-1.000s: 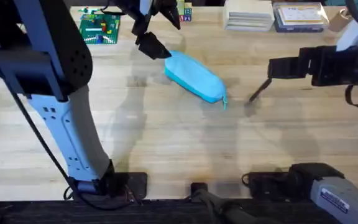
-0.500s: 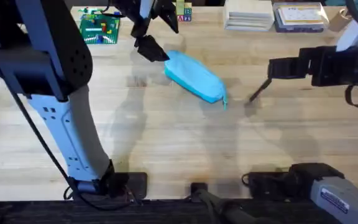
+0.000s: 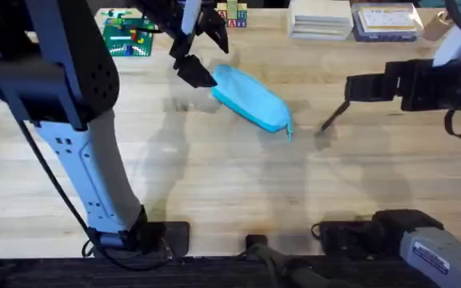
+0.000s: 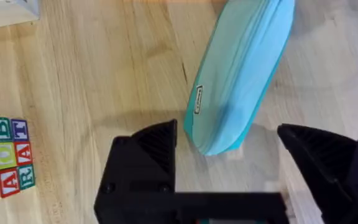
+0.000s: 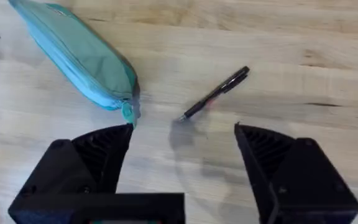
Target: Unzip the bag, pick up the pens from the table one at a time and place them inside, then zip the bag closed.
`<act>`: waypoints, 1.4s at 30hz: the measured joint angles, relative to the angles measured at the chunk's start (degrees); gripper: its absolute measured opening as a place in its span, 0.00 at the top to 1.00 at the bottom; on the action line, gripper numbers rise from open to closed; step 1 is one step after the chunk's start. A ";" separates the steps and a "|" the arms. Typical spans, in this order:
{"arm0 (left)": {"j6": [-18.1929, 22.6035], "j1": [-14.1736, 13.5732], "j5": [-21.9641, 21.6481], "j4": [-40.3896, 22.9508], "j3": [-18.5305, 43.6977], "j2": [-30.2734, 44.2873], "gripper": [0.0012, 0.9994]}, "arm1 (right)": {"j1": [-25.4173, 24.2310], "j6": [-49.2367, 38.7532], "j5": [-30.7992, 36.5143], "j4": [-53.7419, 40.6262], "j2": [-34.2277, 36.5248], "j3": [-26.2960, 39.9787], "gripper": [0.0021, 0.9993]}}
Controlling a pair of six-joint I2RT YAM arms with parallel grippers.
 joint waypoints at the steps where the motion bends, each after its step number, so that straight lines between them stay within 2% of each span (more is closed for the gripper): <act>1: 0.00 0.00 -0.02 0.27 -0.01 0.00 0.01 | 0.00 0.00 0.00 0.01 0.00 0.00 0.00; 42: 0.00 -1.18 0.16 2.22 -0.10 3.96 0.01 | 0.00 0.00 0.00 -0.01 0.00 0.00 0.00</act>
